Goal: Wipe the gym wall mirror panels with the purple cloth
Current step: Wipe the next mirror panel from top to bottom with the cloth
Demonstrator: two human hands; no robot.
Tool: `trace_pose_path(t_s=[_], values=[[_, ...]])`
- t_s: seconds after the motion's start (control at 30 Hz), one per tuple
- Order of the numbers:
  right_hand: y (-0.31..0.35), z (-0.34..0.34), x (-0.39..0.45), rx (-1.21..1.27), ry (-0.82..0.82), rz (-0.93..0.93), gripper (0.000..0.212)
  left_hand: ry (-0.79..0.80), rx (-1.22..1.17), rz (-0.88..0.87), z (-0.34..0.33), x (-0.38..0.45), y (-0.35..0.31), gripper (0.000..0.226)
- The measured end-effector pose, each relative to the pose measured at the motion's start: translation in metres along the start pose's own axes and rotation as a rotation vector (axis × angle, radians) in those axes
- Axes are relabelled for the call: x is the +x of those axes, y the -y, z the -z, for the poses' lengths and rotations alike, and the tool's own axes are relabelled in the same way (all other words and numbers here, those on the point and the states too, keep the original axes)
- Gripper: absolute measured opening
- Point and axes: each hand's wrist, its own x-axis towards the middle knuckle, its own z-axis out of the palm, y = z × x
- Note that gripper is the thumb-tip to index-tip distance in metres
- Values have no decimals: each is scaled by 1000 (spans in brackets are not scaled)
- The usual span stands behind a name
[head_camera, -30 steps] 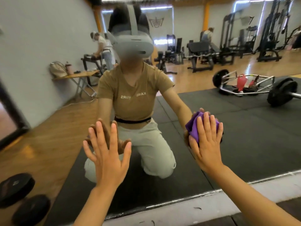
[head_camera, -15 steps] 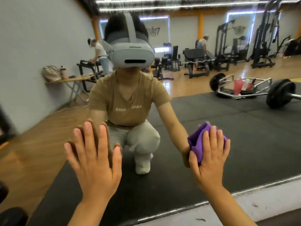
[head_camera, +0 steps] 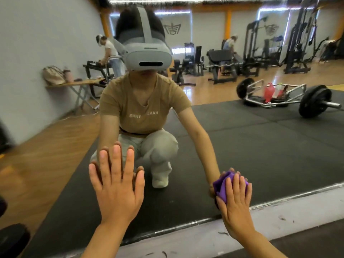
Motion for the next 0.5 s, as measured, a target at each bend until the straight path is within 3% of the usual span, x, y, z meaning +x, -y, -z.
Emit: trace_pose_path(t_s=[0.3, 0.4, 0.5], values=[[18, 72, 208, 73, -310, 61, 59, -21, -3, -13, -3, 0, 0, 67], [20, 66, 208, 66, -382, 30, 57, -20, -12, -12, -2, 0, 0, 67], [21, 40, 156, 80, -373, 2, 59, -23, -22, -17, -1, 0, 1, 67]])
